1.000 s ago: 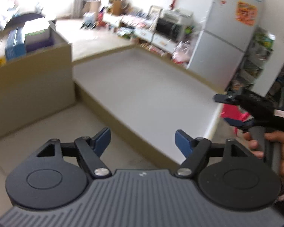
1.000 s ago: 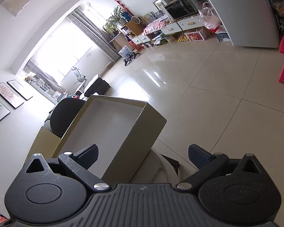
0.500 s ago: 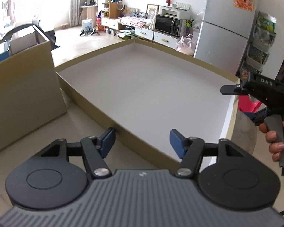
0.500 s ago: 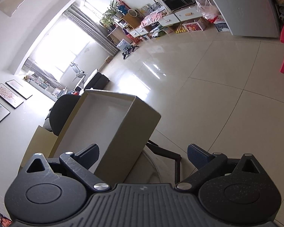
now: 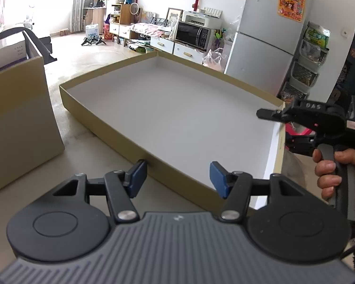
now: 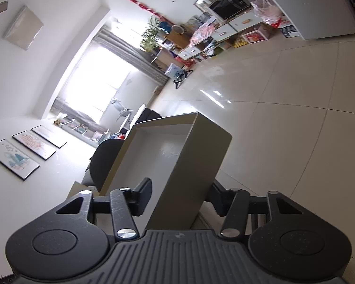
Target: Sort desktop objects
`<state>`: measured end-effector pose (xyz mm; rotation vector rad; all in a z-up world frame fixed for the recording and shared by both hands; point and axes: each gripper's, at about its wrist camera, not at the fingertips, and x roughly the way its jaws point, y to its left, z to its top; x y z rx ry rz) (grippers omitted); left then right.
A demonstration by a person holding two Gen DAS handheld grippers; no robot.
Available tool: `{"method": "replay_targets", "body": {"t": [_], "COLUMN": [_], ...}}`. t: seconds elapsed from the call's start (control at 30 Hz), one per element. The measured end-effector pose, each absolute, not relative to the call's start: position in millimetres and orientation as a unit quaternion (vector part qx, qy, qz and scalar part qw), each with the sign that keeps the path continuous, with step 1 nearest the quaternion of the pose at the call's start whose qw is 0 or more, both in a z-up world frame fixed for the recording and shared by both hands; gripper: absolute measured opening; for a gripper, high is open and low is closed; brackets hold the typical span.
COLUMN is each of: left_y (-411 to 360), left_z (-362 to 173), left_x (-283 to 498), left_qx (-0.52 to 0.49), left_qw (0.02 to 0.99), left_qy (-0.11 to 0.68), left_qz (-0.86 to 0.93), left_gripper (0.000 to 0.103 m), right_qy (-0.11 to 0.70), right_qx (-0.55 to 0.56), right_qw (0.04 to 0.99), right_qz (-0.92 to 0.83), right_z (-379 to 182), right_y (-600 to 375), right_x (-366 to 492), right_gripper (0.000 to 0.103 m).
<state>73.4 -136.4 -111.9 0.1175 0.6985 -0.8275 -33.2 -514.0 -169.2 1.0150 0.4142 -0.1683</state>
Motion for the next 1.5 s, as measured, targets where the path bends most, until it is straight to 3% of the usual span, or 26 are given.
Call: {"method": "replay_targets", "body": {"t": [0.37, 0.87, 1.5], "left_y": [-130, -114, -63], "left_z": [-100, -73, -30], "left_x": [69, 51, 47], "left_qx": [0.041, -0.014, -0.008], "left_qw": [0.859, 0.852, 0.867], "left_qy": [0.331, 0.324, 0.331], "left_qz": [-0.390, -0.410, -0.372], "left_gripper": [0.066, 0.088, 0.096], "right_qy": [0.159, 0.079, 0.060], "right_qx": [0.461, 0.390, 0.278], "right_qw": [0.869, 0.914, 0.956], "right_qz": [-0.080, -0.078, -0.067], "right_z": [-146, -85, -27], "right_y": [-506, -478, -402], "right_x": [-56, -116, -146], "right_gripper": [0.046, 0.046, 0.043]}}
